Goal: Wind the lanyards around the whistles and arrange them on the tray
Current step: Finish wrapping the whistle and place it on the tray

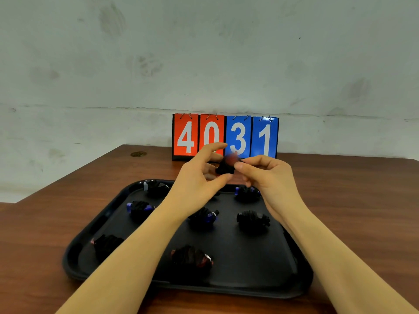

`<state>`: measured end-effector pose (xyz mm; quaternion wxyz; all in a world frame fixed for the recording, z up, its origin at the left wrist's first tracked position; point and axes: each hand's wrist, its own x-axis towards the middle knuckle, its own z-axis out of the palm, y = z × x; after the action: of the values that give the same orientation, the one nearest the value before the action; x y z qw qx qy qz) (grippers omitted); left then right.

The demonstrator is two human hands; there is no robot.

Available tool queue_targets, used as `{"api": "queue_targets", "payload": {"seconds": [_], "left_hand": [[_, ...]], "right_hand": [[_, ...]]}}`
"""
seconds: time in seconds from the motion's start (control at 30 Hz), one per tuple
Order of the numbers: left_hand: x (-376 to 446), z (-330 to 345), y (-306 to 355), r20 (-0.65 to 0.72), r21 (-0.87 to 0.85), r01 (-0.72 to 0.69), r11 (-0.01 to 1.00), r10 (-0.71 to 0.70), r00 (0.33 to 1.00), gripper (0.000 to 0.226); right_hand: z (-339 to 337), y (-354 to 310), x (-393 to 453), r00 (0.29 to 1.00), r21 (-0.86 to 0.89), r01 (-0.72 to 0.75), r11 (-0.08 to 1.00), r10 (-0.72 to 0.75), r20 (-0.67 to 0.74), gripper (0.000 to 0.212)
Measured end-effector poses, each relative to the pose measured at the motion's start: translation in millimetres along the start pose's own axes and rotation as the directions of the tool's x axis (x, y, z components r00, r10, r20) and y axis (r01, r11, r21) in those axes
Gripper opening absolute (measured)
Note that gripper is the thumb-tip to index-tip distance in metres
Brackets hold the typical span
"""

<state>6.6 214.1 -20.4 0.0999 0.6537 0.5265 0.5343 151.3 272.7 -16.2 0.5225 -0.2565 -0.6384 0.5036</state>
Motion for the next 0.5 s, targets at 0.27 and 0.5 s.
{"api": "queue_targets", "payload": {"seconds": [0.27,0.5], "left_hand": [[-1.1,1.4,0.2,0.019,0.067,0.009,0.998,-0.011,1.0,0.046],[0.2,1.4,-0.2,0.006,0.076,0.041,0.996,-0.042,0.999,0.045]], "right_hand": [[2.7,0.1,-1.4,0.991,-0.199,0.112,0.974,-0.124,-0.053,0.014],[4.2,2.0,-2.7,0.986,-0.261,0.14,0.955,-0.157,-0.048,0.006]]}}
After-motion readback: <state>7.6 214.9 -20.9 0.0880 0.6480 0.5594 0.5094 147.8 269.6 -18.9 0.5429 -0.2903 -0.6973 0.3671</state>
